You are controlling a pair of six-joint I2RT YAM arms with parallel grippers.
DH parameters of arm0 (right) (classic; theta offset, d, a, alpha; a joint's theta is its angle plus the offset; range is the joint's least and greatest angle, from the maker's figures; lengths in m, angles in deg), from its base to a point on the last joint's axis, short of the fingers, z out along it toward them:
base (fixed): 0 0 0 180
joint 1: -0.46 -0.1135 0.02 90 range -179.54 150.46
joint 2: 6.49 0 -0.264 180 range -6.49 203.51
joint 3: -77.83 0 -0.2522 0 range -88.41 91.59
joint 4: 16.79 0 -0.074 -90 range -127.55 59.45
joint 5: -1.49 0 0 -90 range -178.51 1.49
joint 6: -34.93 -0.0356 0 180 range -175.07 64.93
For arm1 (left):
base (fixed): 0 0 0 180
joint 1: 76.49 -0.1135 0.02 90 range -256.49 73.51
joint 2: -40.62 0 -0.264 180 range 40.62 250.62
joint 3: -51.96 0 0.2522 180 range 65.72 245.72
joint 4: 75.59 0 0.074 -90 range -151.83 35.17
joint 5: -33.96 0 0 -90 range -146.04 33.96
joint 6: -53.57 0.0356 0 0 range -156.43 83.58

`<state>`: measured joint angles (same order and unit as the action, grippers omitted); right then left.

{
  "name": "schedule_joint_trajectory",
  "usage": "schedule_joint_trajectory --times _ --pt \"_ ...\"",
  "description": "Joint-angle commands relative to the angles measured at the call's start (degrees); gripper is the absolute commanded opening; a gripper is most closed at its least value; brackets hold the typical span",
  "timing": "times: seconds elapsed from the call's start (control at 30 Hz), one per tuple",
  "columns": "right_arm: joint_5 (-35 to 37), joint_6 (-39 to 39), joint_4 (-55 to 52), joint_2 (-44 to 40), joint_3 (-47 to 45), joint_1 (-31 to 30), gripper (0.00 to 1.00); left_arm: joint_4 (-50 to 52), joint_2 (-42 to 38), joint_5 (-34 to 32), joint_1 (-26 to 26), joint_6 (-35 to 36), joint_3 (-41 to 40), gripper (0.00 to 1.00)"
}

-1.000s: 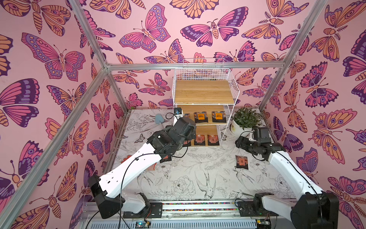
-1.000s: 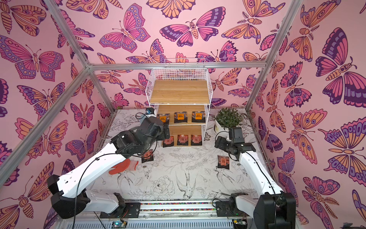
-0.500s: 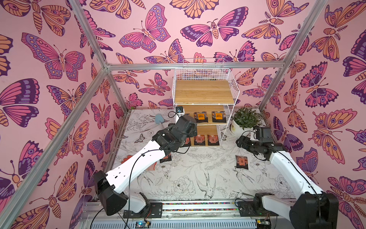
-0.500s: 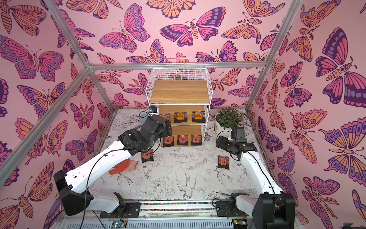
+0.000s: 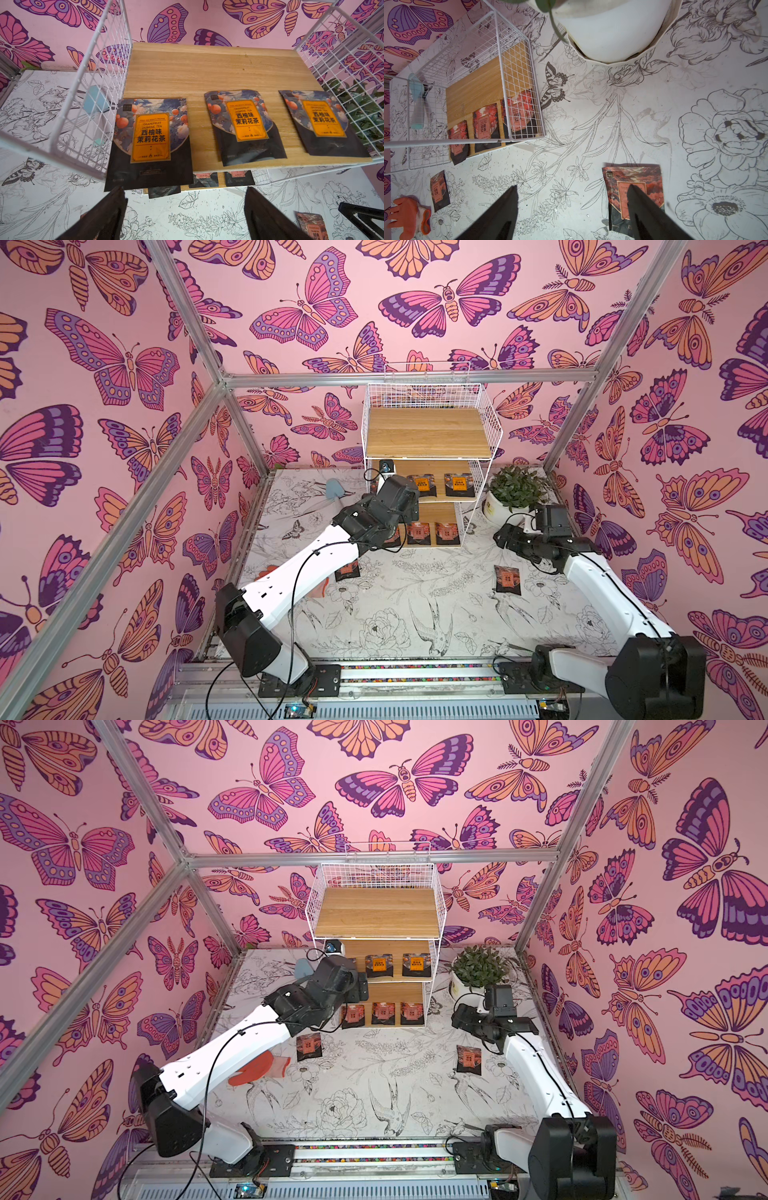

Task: Remove the tea bags from the shelf
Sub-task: Pick up the tea bag from the shelf.

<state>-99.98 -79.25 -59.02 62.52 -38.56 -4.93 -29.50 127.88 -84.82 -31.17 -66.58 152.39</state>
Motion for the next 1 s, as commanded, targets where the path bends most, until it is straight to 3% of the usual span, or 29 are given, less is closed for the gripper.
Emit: schedule_joint_trajectory --times 0.0,0.53,0.97 --pt "-1.0 0.8 0.3 0.4 1.6 0.6 0.85 -1.5 1.0 -2.4 -0.4 2.0 1.3 0.91" --pt "-2.3 0.8 0.7 1.7 1.7 1.4 0.85 -4.6 2.7 -4.6 -1.1 4.8 1.1 0.85" --pt "-3.1 0.7 1.0 2.0 1.8 1.9 0.85 -4.8 2.6 -5.7 -2.2 5.8 0.2 0.88"
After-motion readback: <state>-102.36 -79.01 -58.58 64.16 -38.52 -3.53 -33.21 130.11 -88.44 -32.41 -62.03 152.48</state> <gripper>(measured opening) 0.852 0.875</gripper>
